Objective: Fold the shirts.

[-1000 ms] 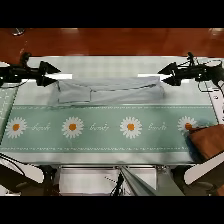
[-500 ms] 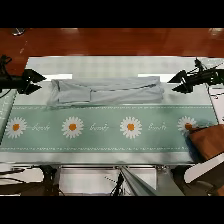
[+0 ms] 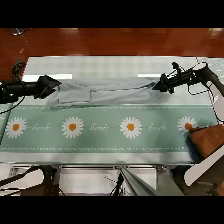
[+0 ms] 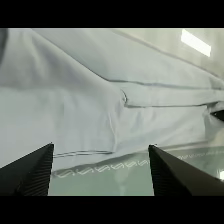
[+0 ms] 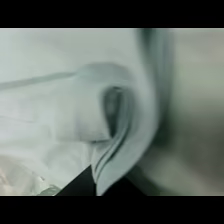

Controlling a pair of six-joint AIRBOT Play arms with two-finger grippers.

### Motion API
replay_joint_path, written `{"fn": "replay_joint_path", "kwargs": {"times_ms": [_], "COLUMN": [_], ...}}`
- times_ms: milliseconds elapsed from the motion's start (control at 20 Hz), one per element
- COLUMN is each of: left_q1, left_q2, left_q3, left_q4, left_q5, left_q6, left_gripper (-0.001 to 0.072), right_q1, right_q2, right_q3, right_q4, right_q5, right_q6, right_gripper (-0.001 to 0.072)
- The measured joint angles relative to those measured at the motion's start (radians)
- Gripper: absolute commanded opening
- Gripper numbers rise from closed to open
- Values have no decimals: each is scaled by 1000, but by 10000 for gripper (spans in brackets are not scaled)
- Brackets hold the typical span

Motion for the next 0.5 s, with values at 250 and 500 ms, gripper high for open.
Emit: {"fn": "replay_joint_path", "kwargs": {"times_ms": [250, 500], "left_q1": [-81, -272], "left_q2": [3, -3], "left_q3": [-6, 11], "left_q4": [-25, -53], "left_q5": [-10, 19], "left_q6": [11, 16], "left_gripper": [23, 22], "right_q1": [3, -4], "right_q2": [133, 426], "right_q3": [-2, -103], "right_q4": [-115, -243], "right_q5": [33, 64], "right_q6": [7, 16], "right_gripper": [24, 24]}}
